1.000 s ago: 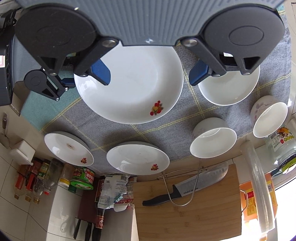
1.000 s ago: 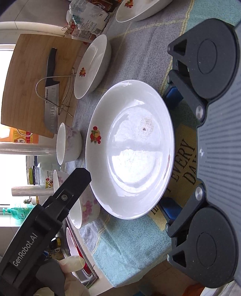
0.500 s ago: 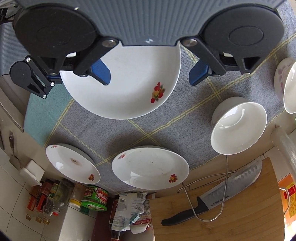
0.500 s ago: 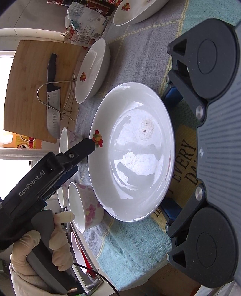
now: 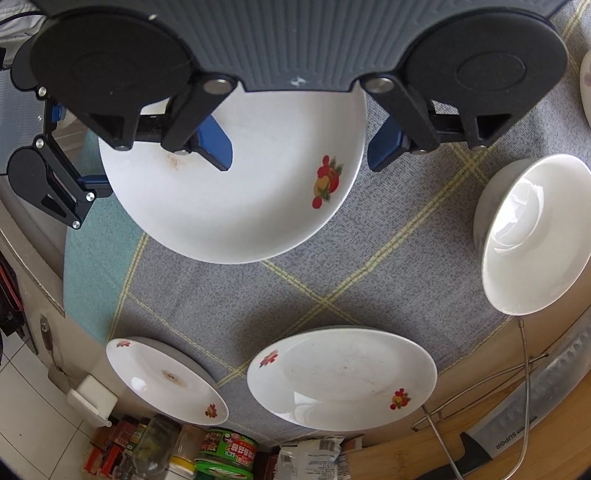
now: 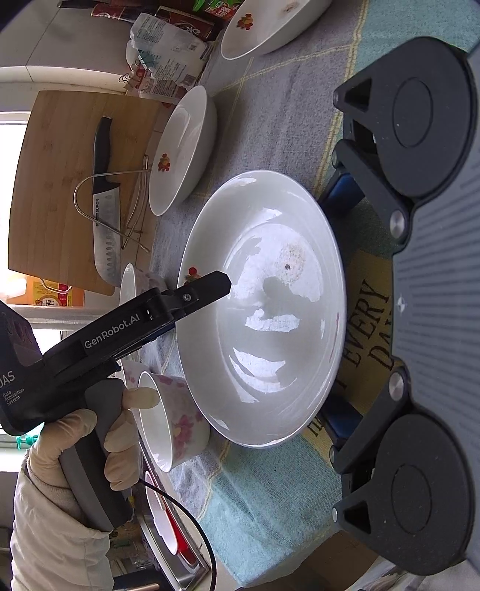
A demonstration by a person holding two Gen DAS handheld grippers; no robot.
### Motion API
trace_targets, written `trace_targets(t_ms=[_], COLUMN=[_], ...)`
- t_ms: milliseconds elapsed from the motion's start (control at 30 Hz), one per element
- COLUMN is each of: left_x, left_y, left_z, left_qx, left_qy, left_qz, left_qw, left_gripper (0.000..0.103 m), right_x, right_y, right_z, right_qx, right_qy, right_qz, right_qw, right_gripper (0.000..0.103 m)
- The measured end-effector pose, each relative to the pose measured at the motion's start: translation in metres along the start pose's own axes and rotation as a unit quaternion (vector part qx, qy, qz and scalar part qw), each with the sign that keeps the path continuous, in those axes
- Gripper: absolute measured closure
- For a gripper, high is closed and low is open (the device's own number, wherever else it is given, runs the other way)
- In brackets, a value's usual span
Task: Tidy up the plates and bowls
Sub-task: 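Lift the large floral plate off the card with the left tool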
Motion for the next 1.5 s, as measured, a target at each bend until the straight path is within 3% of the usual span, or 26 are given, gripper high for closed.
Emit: trace_targets(t_ms=[300,533,767,1500], left_x=[-0.002,0.003,0.003,0.007], left_y=[0.002,0.002,0.003,0.002], left_z=[-0.008,-0.01,-0.011,-0.009], left_qx=[-0.028,-0.04,-0.041,-0.037], left_qy=[-0.021,-0.008,-0.005,-0.007], left_qz=[-0.011,-0.021,-0.013,-0.018], left_qw=[0.9993,0.999,0.9991,0.9991], left_gripper=[0.032,0.033,0.033,0.033], right_x=[0.004,0.01,0.013,0.016], right_y=[0.002,0.002,0.001,0.013], right_z=[-0.002,-0.003,-0.003,-0.003], right_qx=[-0.005,0.002,0.008,-0.03], right_qy=[0.014,0.039,0.044,0.045], right_qz=[0.012,0.029,0.033,0.038], right_qw=[1.0,0.999,0.998,0.998], right_gripper=[0.0,0.0,0.0,0.0])
Point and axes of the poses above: each gripper's, at about its wrist camera, not at the fingertips, and z roughly against the way its jaws point, x to its right, y to its top, the point moved 1 cm from there along -z, roughly the way its jaws point, and after that the axes turned 1 degree about x, right-handed, at the moved point
